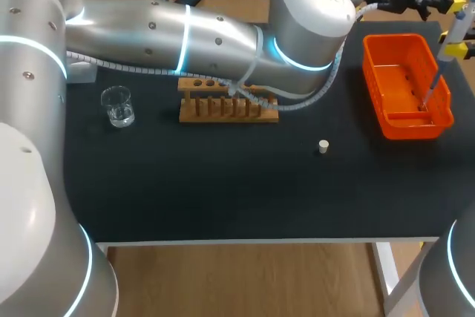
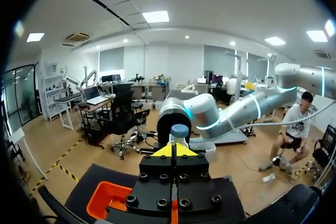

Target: Invert the test tube, pick up the pipette, mount the tip to pipette, aspirate from beaker and dispense into the tube, eject the tip, return the pipette, and cap with the stopper.

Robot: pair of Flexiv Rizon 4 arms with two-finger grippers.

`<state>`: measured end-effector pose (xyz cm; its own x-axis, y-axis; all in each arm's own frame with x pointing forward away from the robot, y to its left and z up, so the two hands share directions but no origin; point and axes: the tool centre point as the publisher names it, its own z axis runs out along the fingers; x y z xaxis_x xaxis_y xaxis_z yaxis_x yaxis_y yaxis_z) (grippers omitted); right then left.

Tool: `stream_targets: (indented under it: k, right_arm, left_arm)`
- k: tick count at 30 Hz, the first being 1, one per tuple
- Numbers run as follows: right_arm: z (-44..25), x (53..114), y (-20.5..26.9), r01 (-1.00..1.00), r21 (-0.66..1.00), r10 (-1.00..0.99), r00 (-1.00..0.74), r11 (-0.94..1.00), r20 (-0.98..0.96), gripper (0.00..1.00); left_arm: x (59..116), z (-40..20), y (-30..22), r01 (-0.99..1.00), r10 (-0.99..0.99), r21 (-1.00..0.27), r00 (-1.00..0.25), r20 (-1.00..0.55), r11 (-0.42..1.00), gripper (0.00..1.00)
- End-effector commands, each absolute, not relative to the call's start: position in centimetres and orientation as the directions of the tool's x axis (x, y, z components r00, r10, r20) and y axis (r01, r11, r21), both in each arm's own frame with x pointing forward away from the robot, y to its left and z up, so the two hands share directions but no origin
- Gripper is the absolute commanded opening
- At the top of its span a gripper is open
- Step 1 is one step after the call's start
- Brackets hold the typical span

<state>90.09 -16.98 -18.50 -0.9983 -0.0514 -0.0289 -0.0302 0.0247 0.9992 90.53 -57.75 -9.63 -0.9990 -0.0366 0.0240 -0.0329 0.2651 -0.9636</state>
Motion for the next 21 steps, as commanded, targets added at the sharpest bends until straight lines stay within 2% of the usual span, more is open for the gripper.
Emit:
stream_targets:
  k: [1, 12, 21]
  right_arm:
    - [-17.7, 90.2, -16.9, -0.031, 0.999, -0.055, -0.998, 0.025, -0.03, 0.0]
    - [-17.7, 90.2, -16.9, -0.031, 0.999, -0.055, -0.998, 0.025, -0.03, 0.0]
    - [-17.7, 90.2, -16.9, -0.031, 0.999, -0.055, -0.998, 0.025, -0.03, 0.0]
  left_arm:
    - [90.4, -11.2, -58.0, -0.032, -0.037, -0.98, -0.999, 0.025, 0.199, 0.0]
    - [90.5, -11.6, -57.8, -0.045, -0.042, -0.978, -0.998, 0.037, 0.202, 0.0]
    - [90.9, -9.6, -57.1, -0.052, -0.077, -0.975, -0.996, 0.036, 0.216, 0.0]
